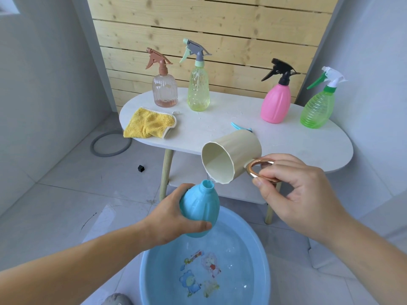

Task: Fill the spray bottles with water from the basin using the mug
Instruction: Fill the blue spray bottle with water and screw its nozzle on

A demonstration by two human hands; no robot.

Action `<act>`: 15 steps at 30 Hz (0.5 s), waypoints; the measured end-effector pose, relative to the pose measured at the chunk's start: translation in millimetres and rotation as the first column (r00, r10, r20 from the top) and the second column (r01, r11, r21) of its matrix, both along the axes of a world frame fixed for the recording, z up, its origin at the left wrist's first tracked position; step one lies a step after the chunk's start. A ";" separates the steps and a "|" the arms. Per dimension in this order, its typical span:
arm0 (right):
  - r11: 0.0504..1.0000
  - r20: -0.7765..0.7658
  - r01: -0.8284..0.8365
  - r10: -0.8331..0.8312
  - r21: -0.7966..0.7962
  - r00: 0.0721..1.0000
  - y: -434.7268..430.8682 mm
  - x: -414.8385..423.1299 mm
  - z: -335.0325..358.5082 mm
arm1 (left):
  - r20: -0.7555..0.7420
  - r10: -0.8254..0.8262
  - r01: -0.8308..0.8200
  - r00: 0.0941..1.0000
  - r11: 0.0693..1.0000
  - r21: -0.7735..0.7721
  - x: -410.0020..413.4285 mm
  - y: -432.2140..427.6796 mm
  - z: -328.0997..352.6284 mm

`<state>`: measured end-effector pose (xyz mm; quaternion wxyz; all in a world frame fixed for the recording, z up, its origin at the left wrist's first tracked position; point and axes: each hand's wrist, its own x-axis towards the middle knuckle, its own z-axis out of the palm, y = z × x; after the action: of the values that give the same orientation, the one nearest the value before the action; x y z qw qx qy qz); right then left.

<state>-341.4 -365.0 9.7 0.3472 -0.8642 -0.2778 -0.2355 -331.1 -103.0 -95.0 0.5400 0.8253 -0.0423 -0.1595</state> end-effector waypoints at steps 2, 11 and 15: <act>1.000 0.017 -0.001 0.001 -0.021 1.000 -0.4 0.4 -0.7 | -0.003 -0.003 0.003 1.000 1.000 0.002 -0.1 0.1 0.0; 0.997 0.055 0.011 -0.006 -0.078 0.998 -2.4 0.5 -4.5 | -0.002 -0.007 0.007 1.000 1.000 0.009 -0.6 -0.4 1.0; 0.997 0.062 0.011 -0.006 -0.079 0.998 -2.5 1.5 -4.7 | 0.002 -0.010 0.010 1.000 1.000 0.021 -0.7 -0.4 1.0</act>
<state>-340.0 -367.5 5.0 0.3027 -0.8709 -0.2939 -0.2520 -331.8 -103.4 -94.0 0.5306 0.8308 -0.0456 -0.1618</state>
